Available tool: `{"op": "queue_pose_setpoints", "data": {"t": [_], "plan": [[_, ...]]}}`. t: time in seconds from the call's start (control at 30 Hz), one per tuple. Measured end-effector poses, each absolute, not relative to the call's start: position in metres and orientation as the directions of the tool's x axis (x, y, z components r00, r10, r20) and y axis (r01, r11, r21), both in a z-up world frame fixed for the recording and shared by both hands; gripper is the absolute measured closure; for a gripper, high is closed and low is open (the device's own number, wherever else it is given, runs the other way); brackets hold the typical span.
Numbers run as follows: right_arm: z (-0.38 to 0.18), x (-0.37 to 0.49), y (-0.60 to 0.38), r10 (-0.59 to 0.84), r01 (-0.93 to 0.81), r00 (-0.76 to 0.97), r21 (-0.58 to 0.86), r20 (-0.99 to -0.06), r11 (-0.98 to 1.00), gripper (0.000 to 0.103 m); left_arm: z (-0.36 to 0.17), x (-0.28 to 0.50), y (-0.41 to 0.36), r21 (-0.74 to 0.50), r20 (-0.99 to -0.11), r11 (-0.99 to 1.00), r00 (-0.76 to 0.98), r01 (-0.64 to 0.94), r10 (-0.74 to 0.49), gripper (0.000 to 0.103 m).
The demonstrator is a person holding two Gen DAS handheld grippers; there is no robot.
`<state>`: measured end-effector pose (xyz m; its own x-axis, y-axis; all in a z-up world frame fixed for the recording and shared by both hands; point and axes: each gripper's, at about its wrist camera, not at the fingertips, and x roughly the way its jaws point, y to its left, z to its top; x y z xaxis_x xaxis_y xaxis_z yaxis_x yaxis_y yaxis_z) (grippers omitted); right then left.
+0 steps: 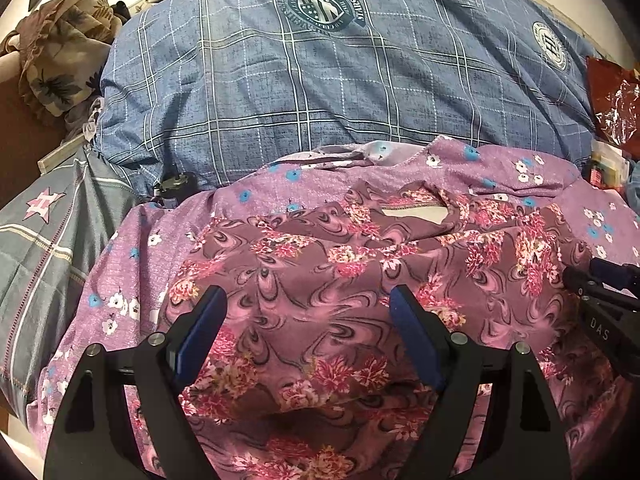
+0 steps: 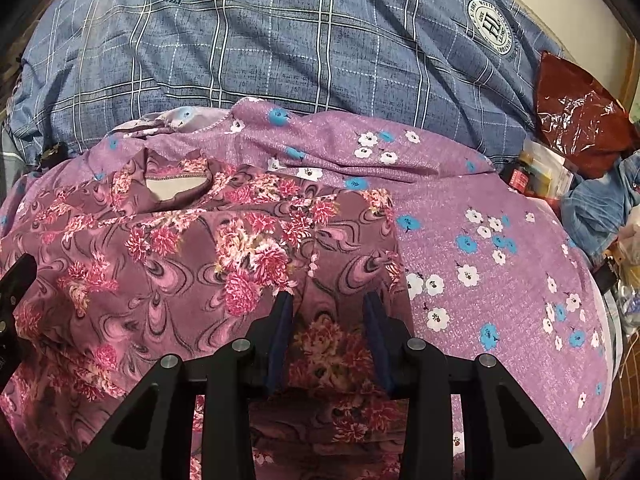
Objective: Fold small clothes
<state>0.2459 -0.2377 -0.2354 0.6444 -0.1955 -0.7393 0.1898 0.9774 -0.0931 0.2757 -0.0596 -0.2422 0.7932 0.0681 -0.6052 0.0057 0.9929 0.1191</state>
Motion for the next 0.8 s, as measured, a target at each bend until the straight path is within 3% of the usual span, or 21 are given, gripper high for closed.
{"op": "queue_pose_setpoints", "data": {"t": [0.3,0.47,0.63,0.8], "plan": [[-0.232,0.244,-0.241,-0.147,0.156,0.654,-0.058,-0.742,0.986,0.064,-0.238,0.273,-0.054,0.122,-0.601,0.992,0.796,0.006,0.069,0.019],[-0.219,0.220,-0.256,-0.020,0.071,0.754,0.051,-0.656,0.996,0.045,-0.227,0.253,-0.018,0.155,-0.549,0.987,0.826,-0.049,0.127,0.019],[-0.205,0.177,-0.287,0.010,0.081,0.815,0.131,-0.580,0.988,0.040,-0.210,0.199,0.050,0.118,-0.504,0.975,0.834,-0.191,0.224,0.019],[-0.205,0.115,-0.314,0.025,0.132,0.837,0.246,-0.546,0.960,0.030,-0.230,0.113,0.111,0.077,-0.585,0.966,0.774,-0.247,0.244,0.019]]}}
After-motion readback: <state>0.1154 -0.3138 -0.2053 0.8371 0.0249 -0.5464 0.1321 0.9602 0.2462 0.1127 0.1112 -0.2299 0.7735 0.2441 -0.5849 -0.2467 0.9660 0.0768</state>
